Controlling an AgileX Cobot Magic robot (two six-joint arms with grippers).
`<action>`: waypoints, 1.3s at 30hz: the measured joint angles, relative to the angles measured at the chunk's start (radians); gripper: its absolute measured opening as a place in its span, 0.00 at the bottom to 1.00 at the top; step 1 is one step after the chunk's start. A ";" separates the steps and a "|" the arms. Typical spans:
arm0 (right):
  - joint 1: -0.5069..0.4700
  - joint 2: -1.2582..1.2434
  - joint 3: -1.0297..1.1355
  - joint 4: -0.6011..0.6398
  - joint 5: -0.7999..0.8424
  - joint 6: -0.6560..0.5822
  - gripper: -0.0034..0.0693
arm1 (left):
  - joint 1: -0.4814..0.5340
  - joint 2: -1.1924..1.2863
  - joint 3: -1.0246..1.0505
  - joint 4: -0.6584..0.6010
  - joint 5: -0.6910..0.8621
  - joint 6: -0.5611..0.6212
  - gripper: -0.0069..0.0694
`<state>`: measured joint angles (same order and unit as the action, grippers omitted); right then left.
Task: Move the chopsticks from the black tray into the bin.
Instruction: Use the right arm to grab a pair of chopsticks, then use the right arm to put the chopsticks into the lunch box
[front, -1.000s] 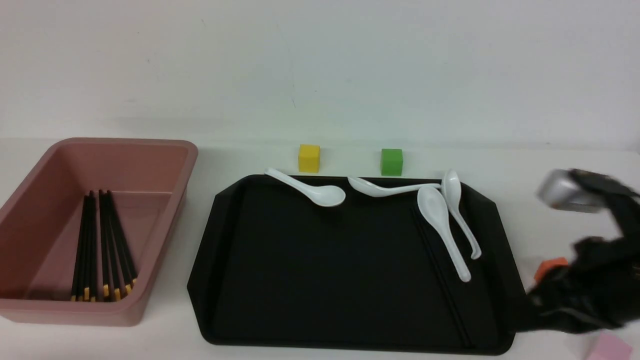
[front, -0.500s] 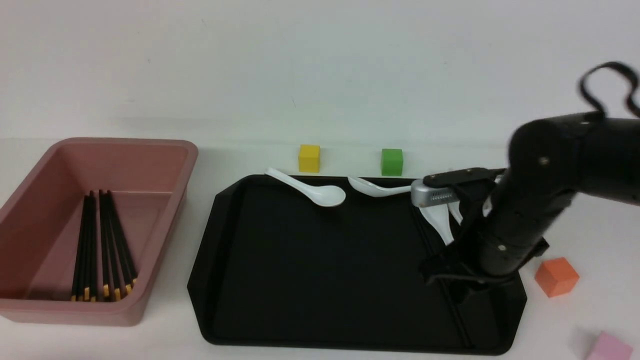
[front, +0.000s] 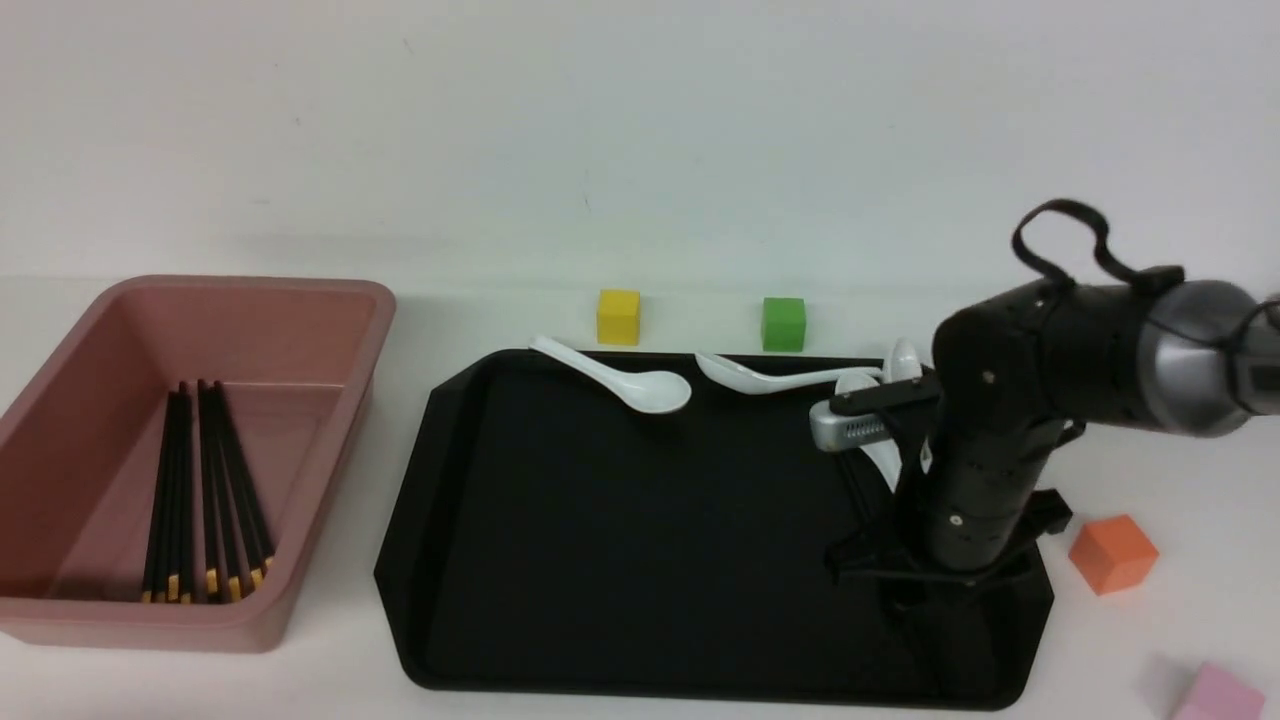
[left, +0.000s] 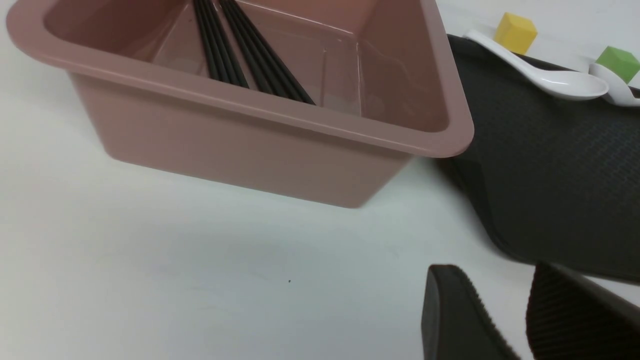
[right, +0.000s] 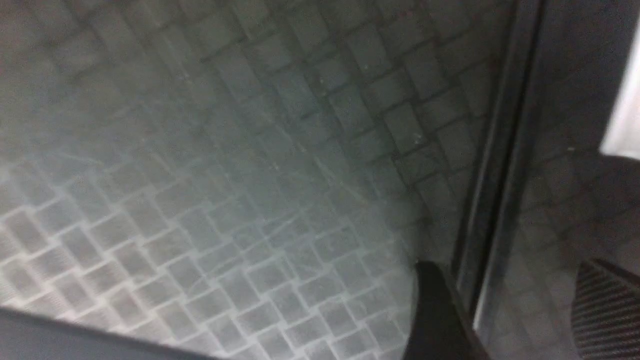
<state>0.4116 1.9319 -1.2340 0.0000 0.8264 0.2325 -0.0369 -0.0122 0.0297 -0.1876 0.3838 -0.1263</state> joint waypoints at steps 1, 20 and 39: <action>0.000 0.003 0.000 0.000 0.000 0.000 0.57 | 0.000 0.000 0.000 0.000 0.000 0.000 0.40; 0.000 0.055 -0.093 0.049 0.139 0.004 0.20 | 0.000 0.000 0.000 0.000 0.000 0.000 0.40; 0.000 0.040 -0.330 0.411 0.385 -0.197 0.20 | 0.000 0.000 0.000 0.000 0.000 0.000 0.40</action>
<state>0.4116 1.9723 -1.5644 0.4115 1.2114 0.0359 -0.0369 -0.0122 0.0297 -0.1876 0.3838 -0.1263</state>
